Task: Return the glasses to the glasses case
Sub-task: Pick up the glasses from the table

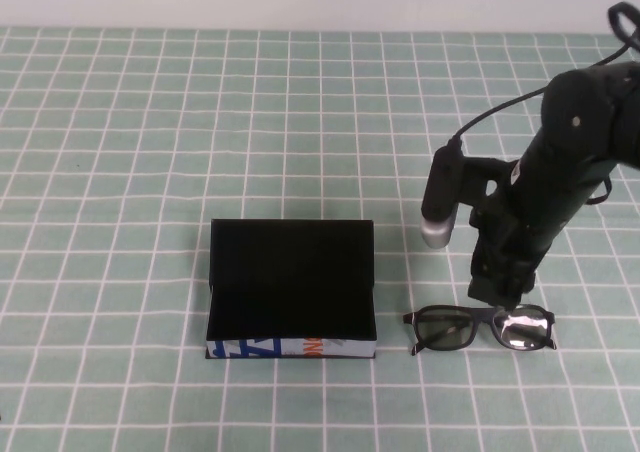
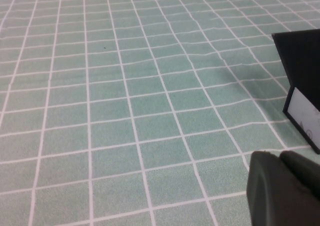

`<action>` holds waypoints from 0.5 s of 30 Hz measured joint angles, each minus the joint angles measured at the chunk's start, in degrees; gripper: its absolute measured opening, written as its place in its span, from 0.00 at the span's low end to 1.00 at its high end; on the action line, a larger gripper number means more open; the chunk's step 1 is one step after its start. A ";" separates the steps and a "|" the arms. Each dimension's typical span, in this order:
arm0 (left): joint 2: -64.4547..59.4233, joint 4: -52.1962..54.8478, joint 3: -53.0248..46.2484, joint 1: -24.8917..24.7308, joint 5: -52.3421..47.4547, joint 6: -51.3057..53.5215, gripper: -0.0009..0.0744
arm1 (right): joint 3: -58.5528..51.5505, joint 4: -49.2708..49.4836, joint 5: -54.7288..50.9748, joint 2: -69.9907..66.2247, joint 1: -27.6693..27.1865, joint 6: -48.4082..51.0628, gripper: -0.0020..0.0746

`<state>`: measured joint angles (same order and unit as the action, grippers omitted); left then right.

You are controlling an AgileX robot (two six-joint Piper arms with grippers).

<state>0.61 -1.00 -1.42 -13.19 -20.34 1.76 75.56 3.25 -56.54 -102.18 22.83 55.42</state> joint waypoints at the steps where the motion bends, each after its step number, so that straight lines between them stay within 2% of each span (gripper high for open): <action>1: 0.00 0.00 0.00 0.00 0.00 0.00 0.01 | 0.00 0.00 0.12 -0.50 0.00 0.00 0.49; 15: 0.00 0.00 0.00 0.00 0.00 0.00 0.01 | 0.00 0.11 -2.13 -2.81 0.00 0.00 0.49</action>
<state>0.61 -1.00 -1.42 -13.19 -20.34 1.76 75.56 3.36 -58.67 -105.00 22.83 55.42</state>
